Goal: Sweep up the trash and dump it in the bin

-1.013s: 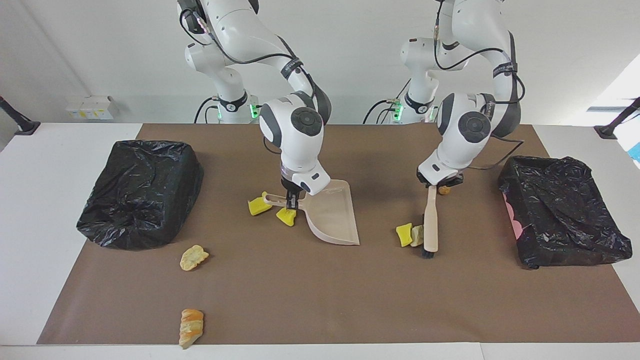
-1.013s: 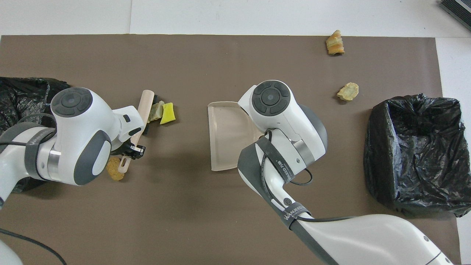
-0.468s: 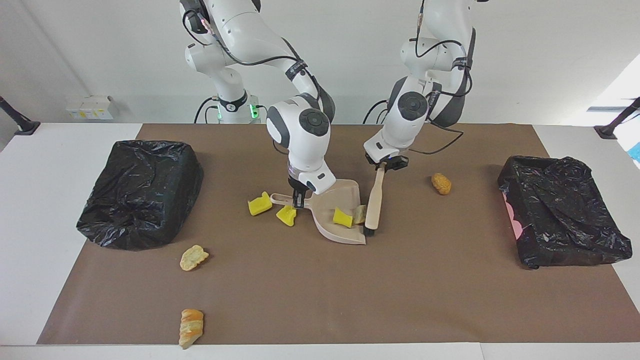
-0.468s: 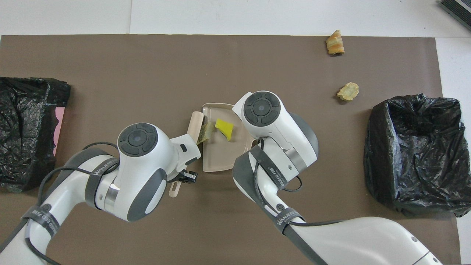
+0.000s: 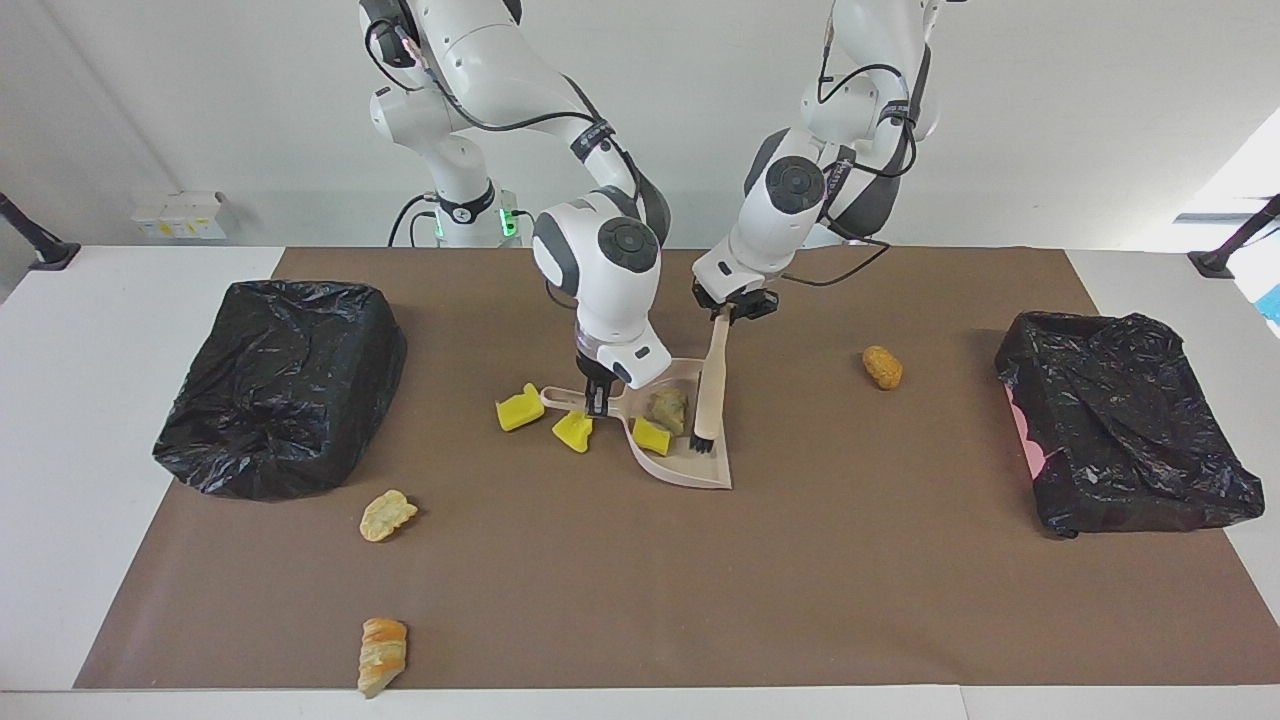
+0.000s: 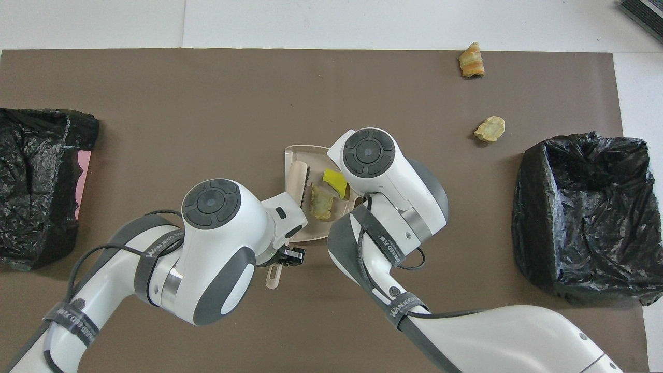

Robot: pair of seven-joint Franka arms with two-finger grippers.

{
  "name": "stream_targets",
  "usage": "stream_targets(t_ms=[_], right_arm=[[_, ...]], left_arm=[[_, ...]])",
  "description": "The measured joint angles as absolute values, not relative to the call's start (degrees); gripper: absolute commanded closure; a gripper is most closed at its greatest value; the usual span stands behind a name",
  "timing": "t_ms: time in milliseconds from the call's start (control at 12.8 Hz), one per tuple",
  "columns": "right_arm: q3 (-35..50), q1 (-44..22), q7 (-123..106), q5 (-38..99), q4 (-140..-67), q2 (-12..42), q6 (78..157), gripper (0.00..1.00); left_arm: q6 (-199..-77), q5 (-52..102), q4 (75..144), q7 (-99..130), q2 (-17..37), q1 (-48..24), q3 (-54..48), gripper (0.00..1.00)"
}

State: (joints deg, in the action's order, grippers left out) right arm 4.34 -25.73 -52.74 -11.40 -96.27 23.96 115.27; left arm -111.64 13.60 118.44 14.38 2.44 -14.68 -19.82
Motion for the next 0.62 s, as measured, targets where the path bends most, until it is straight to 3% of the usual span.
stream_targets(t_ms=[234, 623], right_arm=[[4.3, -25.6, -53.5, -11.4, -96.2, 23.9, 115.3, 1.00], [4.4, -25.9, -55.9, -11.4, -96.1, 23.8, 115.2, 1.00]], left_arm=[[-103.6, 14.1, 116.6, 18.1, -1.0, -12.8, -18.6, 1.00], [-94.7, 6.9, 120.1, 34.4, -4.8, -10.8, -17.1, 1.00]])
